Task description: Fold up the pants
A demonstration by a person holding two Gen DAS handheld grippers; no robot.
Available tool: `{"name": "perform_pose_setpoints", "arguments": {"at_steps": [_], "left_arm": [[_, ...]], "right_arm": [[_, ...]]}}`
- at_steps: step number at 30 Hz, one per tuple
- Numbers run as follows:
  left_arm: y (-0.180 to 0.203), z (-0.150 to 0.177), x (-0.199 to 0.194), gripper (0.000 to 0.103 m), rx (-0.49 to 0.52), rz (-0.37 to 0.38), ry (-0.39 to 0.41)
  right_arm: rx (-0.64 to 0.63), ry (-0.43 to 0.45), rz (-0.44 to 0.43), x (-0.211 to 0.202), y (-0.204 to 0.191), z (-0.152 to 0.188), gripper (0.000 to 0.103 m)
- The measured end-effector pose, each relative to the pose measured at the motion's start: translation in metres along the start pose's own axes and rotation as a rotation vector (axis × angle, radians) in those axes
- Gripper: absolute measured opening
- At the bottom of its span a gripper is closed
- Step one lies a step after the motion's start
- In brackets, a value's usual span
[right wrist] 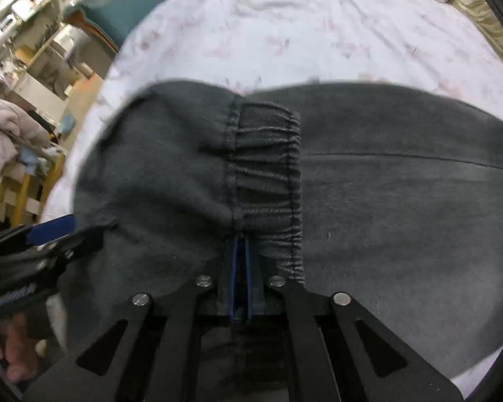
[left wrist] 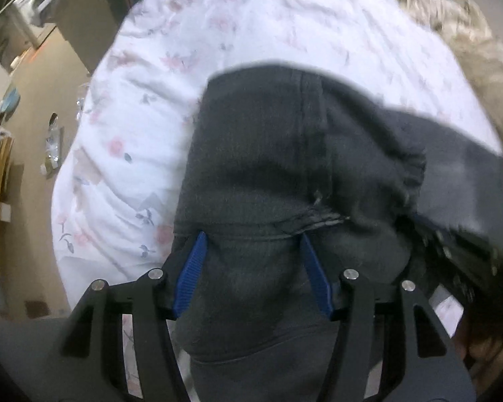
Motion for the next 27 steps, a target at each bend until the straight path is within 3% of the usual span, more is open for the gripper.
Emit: {"name": "perform_pose_setpoints", "arguments": {"at_steps": [3, 4, 5, 6, 7, 9, 13, 17, 20, 23, 27], "left_arm": [[0.004, -0.011, -0.027, 0.059, 0.027, -0.079, 0.135], [0.005, -0.012, -0.036, 0.064, 0.032, -0.103, 0.189], [0.006, -0.015, -0.044, 0.076, 0.026, -0.109, 0.237], [0.007, -0.016, -0.049, 0.083, 0.016, -0.09, 0.274], [0.01, -0.017, -0.051, 0.084, 0.016, -0.063, 0.291], [0.021, -0.015, -0.045, 0.084, 0.04, -0.012, 0.284], [0.03, -0.011, -0.011, 0.084, 0.029, 0.036, 0.184], [0.029, 0.01, 0.021, 0.084, 0.045, 0.01, 0.036], [0.029, 0.011, 0.02, 0.084, 0.048, 0.012, 0.037], [0.028, 0.012, 0.024, 0.085, 0.054, 0.007, 0.032], [0.031, 0.014, 0.028, 0.088, 0.073, -0.003, 0.023]], "right_arm": [[0.092, 0.077, -0.033, -0.04, 0.01, 0.005, 0.012], [0.149, 0.099, -0.055, -0.052, 0.017, 0.009, 0.024], [0.216, 0.118, -0.08, -0.064, 0.024, 0.016, 0.036], [0.3, 0.133, -0.109, -0.075, 0.033, 0.027, 0.067], [0.369, 0.144, -0.129, -0.083, 0.04, 0.037, 0.082], [0.498, 0.157, -0.176, -0.092, 0.053, 0.058, 0.082], [0.751, 0.109, -0.255, -0.085, 0.07, 0.109, 0.082], [0.907, 0.047, -0.191, -0.059, 0.09, 0.141, 0.082], [0.993, 0.162, -0.125, -0.061, 0.119, 0.137, 0.081], [1.08, 0.358, 0.026, -0.086, 0.171, 0.123, 0.082], [1.236, 0.518, 0.185, -0.117, 0.245, 0.122, 0.079]]}}
Point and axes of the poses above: each gripper's, at about its wrist camera, not at the fingertips, and x roughly the way its jaws point, y to its right, z to its underside, the point moved 1 cm from there along x, roughly the way its jaws point, and after that the axes turned 13 degrees about y, right-handed, at the moved point
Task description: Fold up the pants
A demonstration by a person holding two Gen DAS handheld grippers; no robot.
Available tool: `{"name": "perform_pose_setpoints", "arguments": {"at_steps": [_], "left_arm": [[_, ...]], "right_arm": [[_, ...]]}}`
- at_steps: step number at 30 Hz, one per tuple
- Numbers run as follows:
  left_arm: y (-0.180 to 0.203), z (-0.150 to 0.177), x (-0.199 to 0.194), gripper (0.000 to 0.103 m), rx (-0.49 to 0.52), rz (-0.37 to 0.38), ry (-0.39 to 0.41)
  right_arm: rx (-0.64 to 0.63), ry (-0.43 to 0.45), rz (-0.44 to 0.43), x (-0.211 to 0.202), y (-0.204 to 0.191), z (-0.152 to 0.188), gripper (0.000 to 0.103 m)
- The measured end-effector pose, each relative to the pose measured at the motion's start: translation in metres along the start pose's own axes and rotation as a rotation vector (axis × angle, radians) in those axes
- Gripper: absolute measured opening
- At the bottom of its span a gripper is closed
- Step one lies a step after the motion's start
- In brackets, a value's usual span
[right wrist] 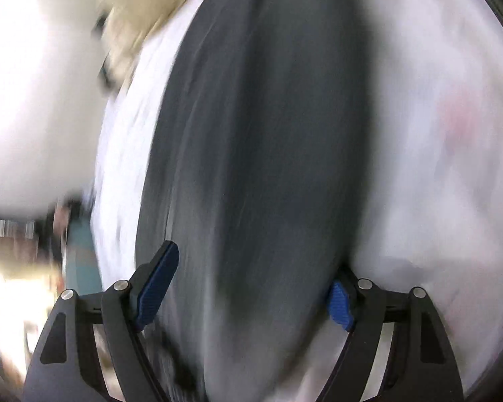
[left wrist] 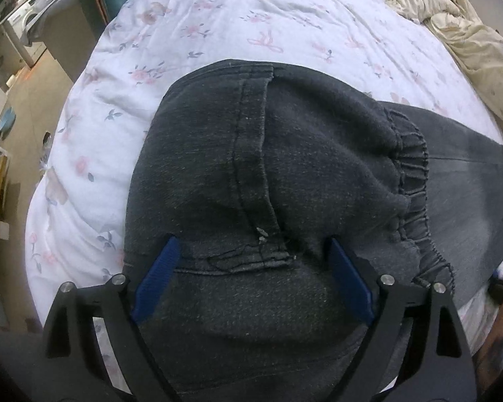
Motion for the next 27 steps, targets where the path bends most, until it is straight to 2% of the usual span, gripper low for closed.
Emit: {"name": "perform_pose_setpoints", "arguments": {"at_steps": [2, 4, 6, 8, 11, 13, 14, 15, 16, 17, 20, 21, 23, 27], "left_arm": [[-0.002, -0.001, 0.0, 0.089, 0.003, 0.002, -0.002], [-0.002, -0.001, 0.002, 0.09, 0.005, 0.003, -0.007], [-0.001, -0.002, 0.003, 0.091, 0.008, 0.002, -0.009], [0.0, -0.002, 0.004, 0.091, 0.013, 0.002, -0.009], [0.0, -0.003, 0.004, 0.091, 0.019, 0.005, -0.01], [0.001, -0.003, 0.004, 0.091, 0.024, 0.009, -0.01], [0.001, -0.002, 0.004, 0.091, 0.028, 0.01, -0.009], [0.002, -0.002, 0.005, 0.092, 0.032, 0.011, -0.009], [0.002, -0.002, 0.005, 0.092, 0.034, 0.011, -0.008], [0.001, -0.002, 0.006, 0.092, 0.034, 0.011, -0.009], [0.002, -0.002, 0.006, 0.092, 0.033, 0.008, -0.012], [0.002, -0.003, 0.006, 0.092, 0.033, 0.005, -0.012], [0.004, -0.002, 0.005, 0.092, 0.033, 0.002, -0.016], [0.003, -0.003, 0.004, 0.092, 0.018, 0.003, -0.029]], "right_arm": [[0.045, 0.099, 0.006, -0.003, 0.007, -0.038, 0.079], [0.035, 0.185, 0.037, -0.004, 0.007, -0.074, 0.076], [0.044, 0.257, 0.062, -0.004, 0.01, -0.111, 0.066], [0.075, 0.28, 0.064, -0.004, 0.02, -0.142, 0.052], [0.116, 0.322, 0.083, 0.0, 0.034, -0.184, 0.042], [0.108, 0.332, 0.098, 0.003, 0.033, -0.2, 0.039], [0.09, 0.352, 0.11, 0.002, 0.032, -0.205, 0.026], [0.07, 0.374, 0.119, 0.0, 0.03, -0.207, 0.016], [0.039, 0.386, 0.136, -0.001, 0.024, -0.205, 0.012], [-0.028, 0.434, 0.178, -0.01, 0.013, -0.201, 0.009], [-0.16, 0.524, 0.15, -0.03, -0.018, -0.195, 0.008], [-0.205, 0.531, 0.111, -0.035, -0.033, -0.191, 0.008], [-0.307, 0.532, 0.056, -0.04, -0.064, -0.185, 0.008], [-0.527, 0.498, -0.093, -0.063, -0.124, -0.148, 0.008]]}}
Point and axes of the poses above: each gripper's, at about its wrist camera, not at the fingertips, and x roughly the way its jaws point, y to its right, z to its underside, the point moved 1 cm from there along x, roughly the way its jaws point, and after that the axes turned 13 degrees about y, right-handed, at the moved point
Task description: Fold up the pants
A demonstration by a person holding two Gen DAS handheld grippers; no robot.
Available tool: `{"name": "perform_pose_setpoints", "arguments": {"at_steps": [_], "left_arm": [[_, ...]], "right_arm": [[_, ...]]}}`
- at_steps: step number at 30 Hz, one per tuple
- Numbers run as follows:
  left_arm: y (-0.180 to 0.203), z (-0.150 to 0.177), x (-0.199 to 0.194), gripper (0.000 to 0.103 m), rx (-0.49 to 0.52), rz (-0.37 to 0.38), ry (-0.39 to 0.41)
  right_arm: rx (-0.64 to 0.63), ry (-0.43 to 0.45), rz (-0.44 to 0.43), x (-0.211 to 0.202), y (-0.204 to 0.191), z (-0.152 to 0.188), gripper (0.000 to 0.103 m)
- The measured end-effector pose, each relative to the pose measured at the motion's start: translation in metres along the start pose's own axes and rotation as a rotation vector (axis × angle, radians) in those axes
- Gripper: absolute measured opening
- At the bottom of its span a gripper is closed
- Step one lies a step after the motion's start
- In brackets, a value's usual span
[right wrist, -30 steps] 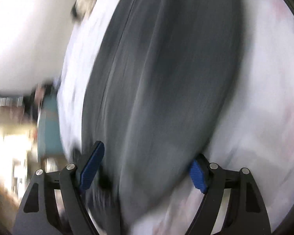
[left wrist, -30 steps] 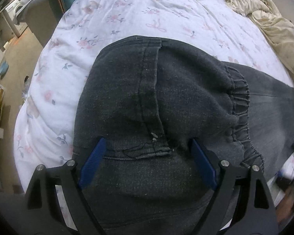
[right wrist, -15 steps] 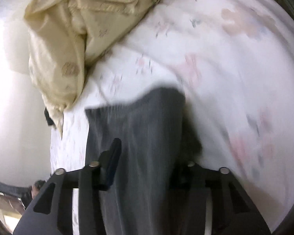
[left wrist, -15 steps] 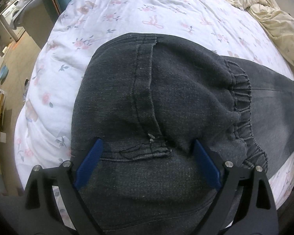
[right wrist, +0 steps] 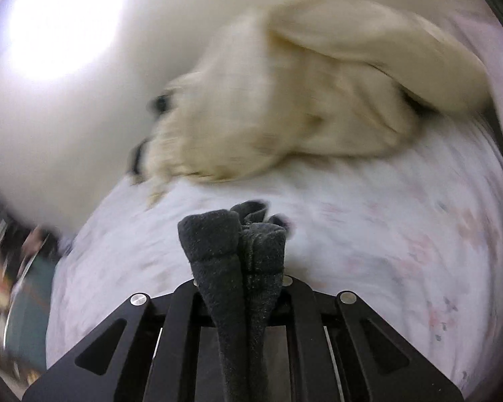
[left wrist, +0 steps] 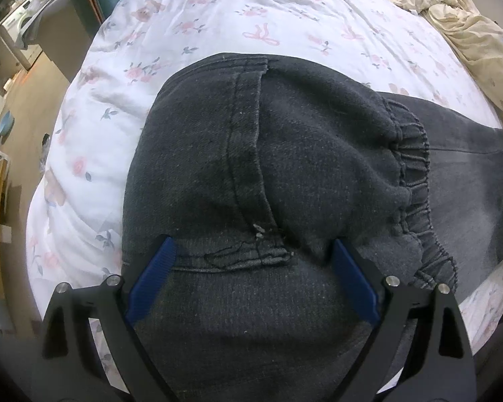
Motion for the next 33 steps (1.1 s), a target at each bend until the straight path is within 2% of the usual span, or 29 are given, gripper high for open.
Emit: {"name": "perform_pose_setpoints", "arguments": {"at_steps": [3, 6, 9, 11, 13, 16, 18, 20, 21, 23, 24, 26, 28, 31, 33], "left_arm": [[-0.001, 0.0, -0.001, 0.092, -0.007, -0.001, -0.003], [0.0, 0.002, -0.002, 0.092, -0.005, -0.003, -0.004], [-0.002, 0.002, -0.003, 0.092, -0.015, 0.001, -0.008], [-0.004, 0.002, -0.003, 0.092, -0.029, 0.006, -0.011], [-0.007, 0.001, -0.002, 0.092, -0.037, 0.01, -0.013], [-0.011, 0.001, -0.002, 0.092, -0.042, 0.021, -0.014], [-0.014, 0.0, -0.002, 0.092, -0.042, 0.027, -0.018], [-0.015, -0.001, -0.002, 0.092, -0.048, 0.031, -0.021], [-0.016, -0.001, -0.003, 0.092, -0.05, 0.031, -0.022], [-0.018, -0.002, -0.004, 0.092, -0.058, 0.034, -0.026], [-0.019, -0.003, -0.004, 0.092, -0.061, 0.036, -0.028], [-0.023, -0.004, -0.006, 0.092, -0.073, 0.045, -0.029], [-0.028, -0.008, -0.013, 0.092, -0.12, 0.087, -0.011], [-0.025, -0.018, -0.033, 0.091, -0.116, 0.163, 0.037], [-0.015, -0.029, -0.041, 0.092, -0.109, 0.203, 0.056]], "right_arm": [[-0.092, -0.029, -0.18, -0.021, -0.053, 0.004, 0.009], [-0.173, -0.09, -0.383, -0.053, -0.112, 0.025, 0.009], [-0.256, -0.187, -0.553, -0.091, -0.164, 0.072, 0.009], [-0.292, -0.268, -0.643, -0.114, -0.188, 0.115, 0.009], [-0.365, -0.383, -0.694, -0.133, -0.203, 0.176, 0.009], [-0.456, -0.6, -0.695, -0.141, -0.199, 0.25, 0.017], [-0.586, -0.661, -0.66, -0.151, -0.192, 0.276, 0.021], [-0.629, -0.725, -0.632, -0.154, -0.189, 0.279, 0.031], [-0.593, -0.751, -0.622, -0.153, -0.185, 0.273, 0.037], [-0.494, -0.81, -0.625, -0.15, -0.179, 0.258, 0.062], [-0.461, -0.827, -0.634, -0.152, -0.178, 0.252, 0.065], [-0.413, -0.853, -0.683, -0.161, -0.18, 0.241, 0.065], [-0.377, -0.851, -0.725, -0.164, -0.182, 0.229, 0.064], [-0.349, -0.752, -0.684, -0.153, -0.179, 0.204, 0.064], [-0.337, -0.712, -0.563, -0.136, -0.167, 0.198, 0.064]]}}
Point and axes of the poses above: each gripper's, at about its wrist camera, not at the fingertips, and x roughly the way its jaws point, y to its right, z to its underside, the point moved 1 cm from there along x, roughly the way its jaws point, and after that the axes turned 13 degrees about y, right-handed, at the moved point
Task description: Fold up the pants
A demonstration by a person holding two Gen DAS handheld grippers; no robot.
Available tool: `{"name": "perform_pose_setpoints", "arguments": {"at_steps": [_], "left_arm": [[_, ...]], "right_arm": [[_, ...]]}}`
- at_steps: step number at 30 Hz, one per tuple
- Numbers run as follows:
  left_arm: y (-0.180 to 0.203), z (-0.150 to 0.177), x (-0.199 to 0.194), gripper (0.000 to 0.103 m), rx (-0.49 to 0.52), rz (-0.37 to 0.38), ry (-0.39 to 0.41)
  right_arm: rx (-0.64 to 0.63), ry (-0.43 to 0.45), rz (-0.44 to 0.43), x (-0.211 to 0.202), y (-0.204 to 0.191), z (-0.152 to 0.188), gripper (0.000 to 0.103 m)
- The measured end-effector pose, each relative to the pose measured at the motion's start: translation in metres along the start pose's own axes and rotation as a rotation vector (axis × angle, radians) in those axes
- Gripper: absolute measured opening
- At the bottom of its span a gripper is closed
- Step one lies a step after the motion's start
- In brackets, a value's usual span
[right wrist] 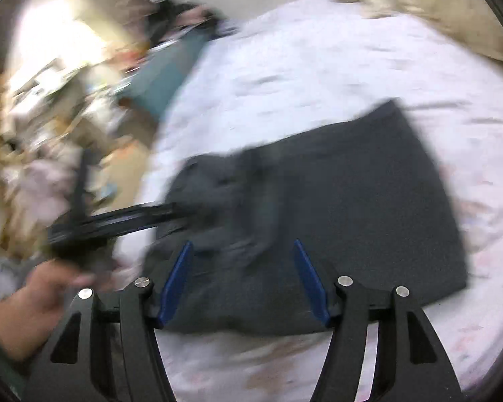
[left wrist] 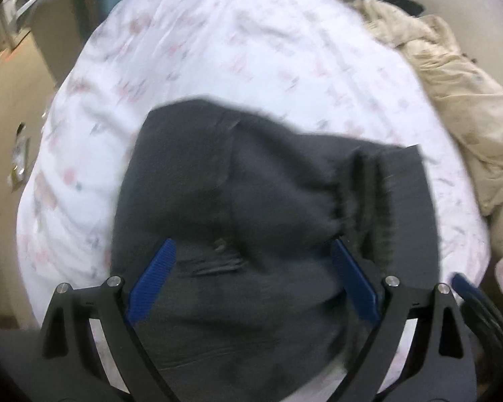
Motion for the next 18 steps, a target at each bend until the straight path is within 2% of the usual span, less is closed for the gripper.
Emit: {"name": "perform_pose_setpoints", "arguments": {"at_steps": [3, 5, 6, 9, 11, 13, 14, 15, 16, 17, 18], "left_arm": [[0.033, -0.017, 0.016, 0.092, 0.016, 0.041, -0.052], [0.063, -0.024, 0.042, 0.092, 0.062, 0.06, -0.128], [0.074, -0.025, 0.05, 0.092, 0.082, 0.055, -0.142], [0.11, -0.019, 0.073, 0.092, 0.145, 0.033, -0.158], [0.123, -0.016, 0.087, 0.091, 0.197, -0.025, -0.147], [0.127, -0.008, 0.086, 0.069, 0.243, -0.097, -0.132], [0.128, -0.008, 0.087, 0.039, 0.274, -0.142, -0.124], [0.124, -0.009, 0.083, 0.018, 0.296, -0.175, -0.108], [0.12, -0.011, 0.077, 0.011, 0.273, -0.124, -0.1], [0.119, -0.015, 0.068, 0.01, 0.251, -0.067, -0.093], [0.119, -0.021, 0.06, 0.01, 0.245, -0.051, -0.074]], "right_arm": [[0.216, 0.035, 0.099, 0.004, 0.039, 0.005, 0.063], [0.298, 0.04, 0.172, 0.003, 0.059, 0.007, 0.063], [0.326, 0.053, 0.223, 0.0, 0.07, 0.005, 0.063], [0.463, 0.118, 0.196, -0.018, 0.096, -0.005, 0.063], [0.512, 0.156, 0.199, -0.03, 0.11, -0.009, 0.063], [0.574, 0.177, 0.21, -0.044, 0.127, -0.008, 0.063], [0.612, 0.181, 0.203, -0.048, 0.134, -0.007, 0.063], [0.649, 0.181, 0.196, -0.051, 0.14, -0.003, 0.063], [0.678, 0.18, 0.195, -0.054, 0.145, -0.001, 0.063], [0.696, 0.183, 0.195, -0.058, 0.148, 0.002, 0.063], [0.72, 0.188, 0.192, -0.06, 0.151, 0.003, 0.063]]}}
Point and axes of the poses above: each gripper's, at about its wrist camera, not at the fingertips, and x roughly the way its jaws point, y to its right, z to its underside, the point moved 1 cm from there along x, roughly the way its jaws point, and after that the axes turned 13 degrees about y, right-handed, at the moved point
